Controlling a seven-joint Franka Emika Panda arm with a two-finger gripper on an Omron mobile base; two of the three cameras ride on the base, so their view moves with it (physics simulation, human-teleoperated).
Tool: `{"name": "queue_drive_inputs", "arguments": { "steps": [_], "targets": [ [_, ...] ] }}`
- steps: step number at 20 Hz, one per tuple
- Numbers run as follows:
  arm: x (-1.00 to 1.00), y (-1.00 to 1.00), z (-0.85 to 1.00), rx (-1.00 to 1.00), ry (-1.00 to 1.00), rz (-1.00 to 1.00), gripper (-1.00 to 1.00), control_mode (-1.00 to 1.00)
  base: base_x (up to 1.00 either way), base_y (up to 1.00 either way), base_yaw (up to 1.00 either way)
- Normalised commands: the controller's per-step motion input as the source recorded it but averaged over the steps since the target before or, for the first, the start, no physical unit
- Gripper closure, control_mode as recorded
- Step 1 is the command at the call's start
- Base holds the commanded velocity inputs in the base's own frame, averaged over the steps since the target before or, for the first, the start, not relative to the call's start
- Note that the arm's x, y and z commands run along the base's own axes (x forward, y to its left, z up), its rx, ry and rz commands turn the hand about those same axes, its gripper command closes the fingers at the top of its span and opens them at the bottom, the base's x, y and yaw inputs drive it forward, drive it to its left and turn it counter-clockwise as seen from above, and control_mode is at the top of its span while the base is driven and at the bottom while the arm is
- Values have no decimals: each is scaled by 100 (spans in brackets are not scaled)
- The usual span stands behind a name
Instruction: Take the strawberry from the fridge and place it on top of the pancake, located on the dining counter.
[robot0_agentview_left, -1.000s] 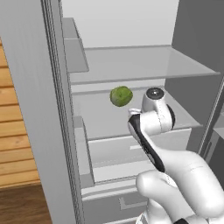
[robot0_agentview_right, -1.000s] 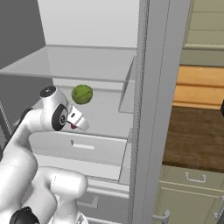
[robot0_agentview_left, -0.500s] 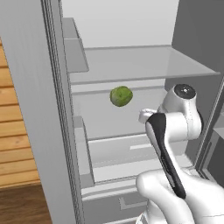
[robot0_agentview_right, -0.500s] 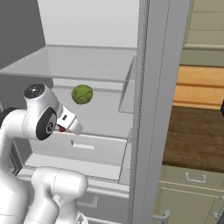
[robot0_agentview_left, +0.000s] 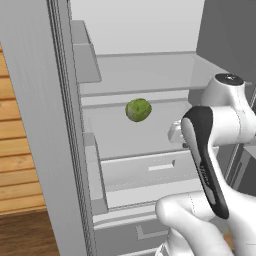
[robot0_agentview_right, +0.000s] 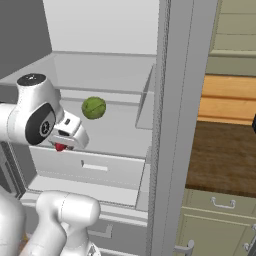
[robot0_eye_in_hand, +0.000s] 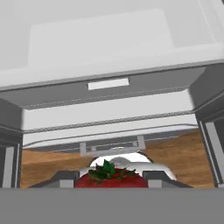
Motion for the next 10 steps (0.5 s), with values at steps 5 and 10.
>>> {"name": "queue_drive_inputs", "arguments": {
  "steps": [5, 10],
  "targets": [
    [-90, 3, 0, -4, -4, 2, 100, -100, 0, 0, 0],
    [-46, 0, 0, -8, -8, 0, 100, -100, 0, 0, 0]
  ]
}}
